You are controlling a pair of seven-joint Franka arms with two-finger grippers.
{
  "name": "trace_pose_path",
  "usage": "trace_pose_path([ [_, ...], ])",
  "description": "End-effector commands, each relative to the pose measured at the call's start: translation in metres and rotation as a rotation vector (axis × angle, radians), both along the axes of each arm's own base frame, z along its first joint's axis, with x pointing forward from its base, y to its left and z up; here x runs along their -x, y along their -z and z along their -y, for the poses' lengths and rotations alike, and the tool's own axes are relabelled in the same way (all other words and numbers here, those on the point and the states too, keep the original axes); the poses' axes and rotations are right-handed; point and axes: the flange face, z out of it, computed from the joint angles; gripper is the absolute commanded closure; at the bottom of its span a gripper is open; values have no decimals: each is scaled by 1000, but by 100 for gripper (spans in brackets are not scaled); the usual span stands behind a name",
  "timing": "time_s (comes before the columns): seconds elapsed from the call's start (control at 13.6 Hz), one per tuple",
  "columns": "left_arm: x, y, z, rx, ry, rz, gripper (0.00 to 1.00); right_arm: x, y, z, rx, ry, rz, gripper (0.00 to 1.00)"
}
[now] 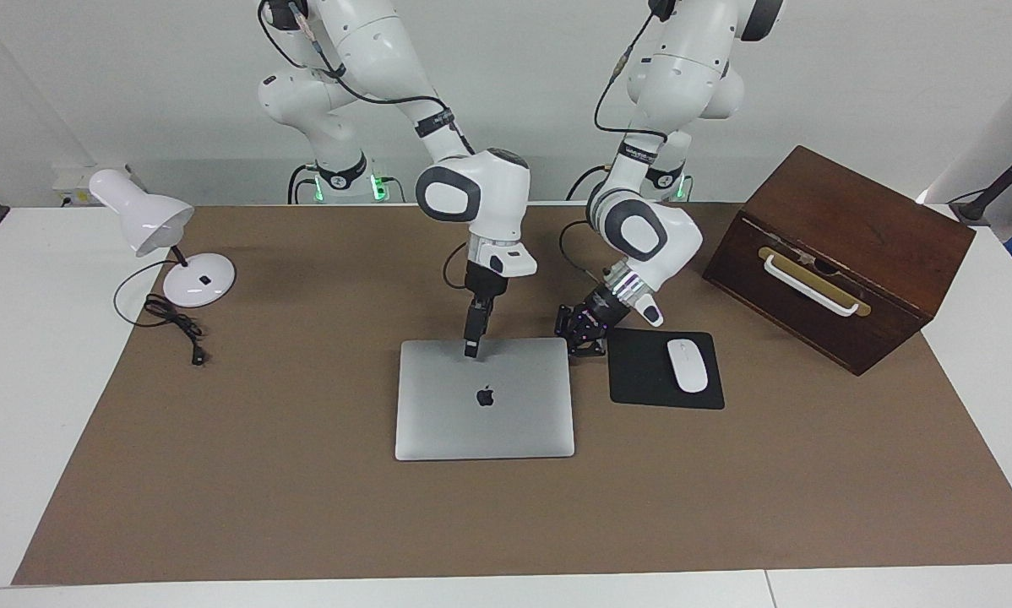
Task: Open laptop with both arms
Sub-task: 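Lower the right gripper onto the laptop lid's near edge, then lift the laptop lid upward with the right gripper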
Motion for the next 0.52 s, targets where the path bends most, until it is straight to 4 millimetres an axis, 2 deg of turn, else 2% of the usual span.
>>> trace_pose_path([
  [0.0, 3, 39, 11, -39, 16, -34, 100, -8, 3, -1, -17, -7, 24, 0],
  [0.44, 3, 39, 11, -39, 16, -34, 100, -17, -6, -7, -16, -22, 54, 0],
])
